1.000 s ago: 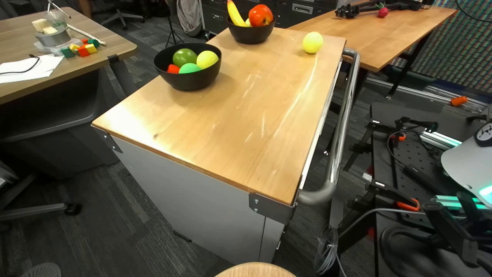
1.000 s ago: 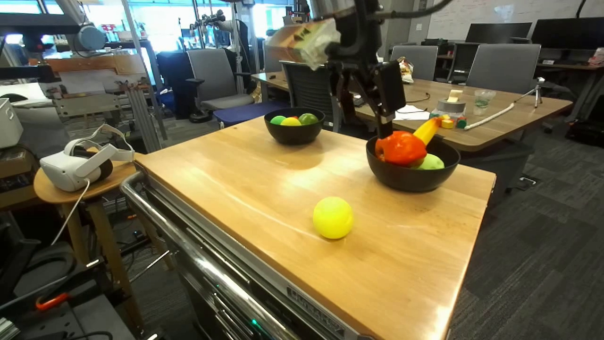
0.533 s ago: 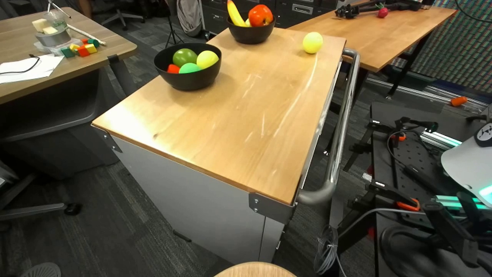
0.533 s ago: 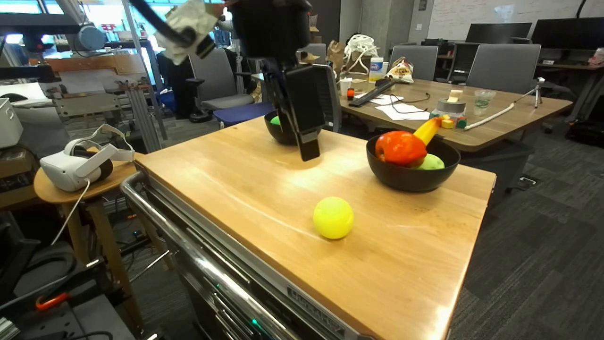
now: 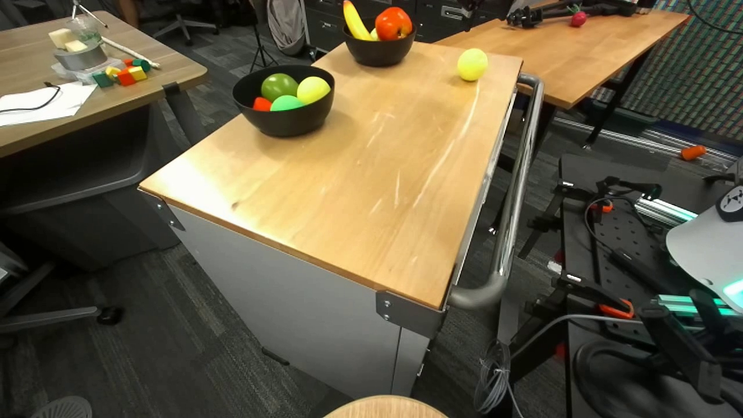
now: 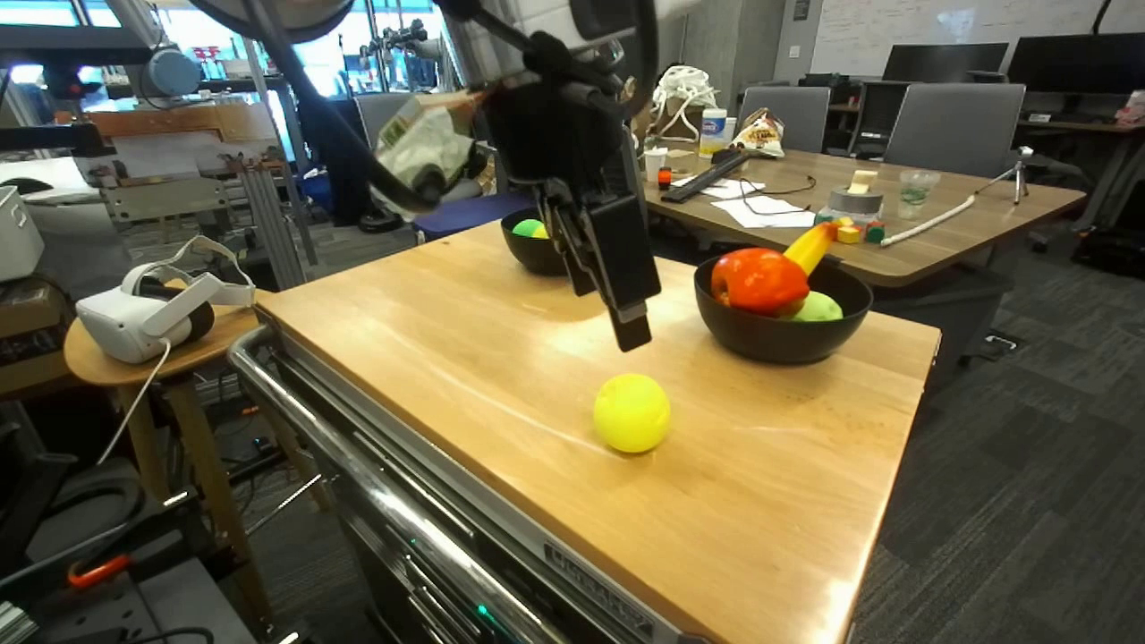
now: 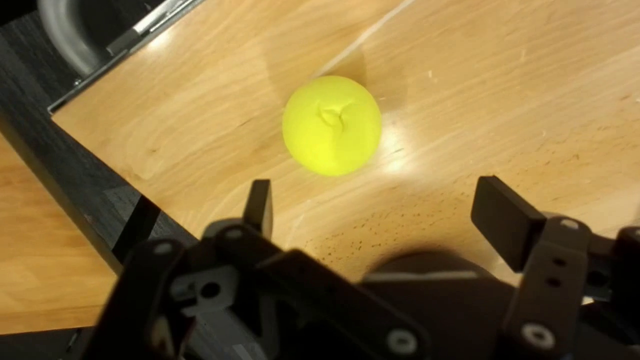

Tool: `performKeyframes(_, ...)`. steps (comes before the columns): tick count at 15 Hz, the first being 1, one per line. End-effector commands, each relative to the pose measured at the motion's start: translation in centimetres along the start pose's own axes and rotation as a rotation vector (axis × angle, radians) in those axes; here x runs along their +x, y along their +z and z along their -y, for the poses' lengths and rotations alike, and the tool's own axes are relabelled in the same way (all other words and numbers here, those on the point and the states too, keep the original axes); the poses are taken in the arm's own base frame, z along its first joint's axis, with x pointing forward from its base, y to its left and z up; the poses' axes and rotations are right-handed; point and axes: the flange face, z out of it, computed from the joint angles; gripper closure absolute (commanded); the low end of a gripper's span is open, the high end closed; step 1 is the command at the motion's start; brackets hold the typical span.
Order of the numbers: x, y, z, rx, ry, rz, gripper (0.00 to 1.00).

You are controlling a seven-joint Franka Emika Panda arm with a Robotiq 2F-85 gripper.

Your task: Pick up the plush vegetable and fruit toy, then put them in the two bowls

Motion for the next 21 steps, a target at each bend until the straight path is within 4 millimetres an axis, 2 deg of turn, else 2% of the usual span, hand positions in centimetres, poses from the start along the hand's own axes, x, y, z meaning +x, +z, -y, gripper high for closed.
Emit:
performKeyframes(1,1.8,2.6,0.2,-0.04,0.007,-0.037,0.0)
performKeyframes(9,2.2,7.7,0.2,-0.092,0.04,0.05,0.0)
performKeyframes(10,2.3,8.2,0.3,-0.095,0.044,0.057,0.25)
performKeyframes(11,2.5,8.4,0.5,-0.096,0.043,0.062,0.26)
performKeyframes(13,3.0,8.4,1.0,-0.096,0.042,0.068,0.42)
performKeyframes(14,3.3,8.0,1.4,-0.104,0.037,0.067,0.51)
performKeyframes(16,4.1,6.0,2.9,-0.121,-0.002,0.045,0.65)
performKeyframes(18,5.9,1.6,6.7,-0.131,-0.101,-0.077,0.7)
performKeyframes(21,8.3,-3.0,13.0,-0.088,-0.218,-0.225,0.74)
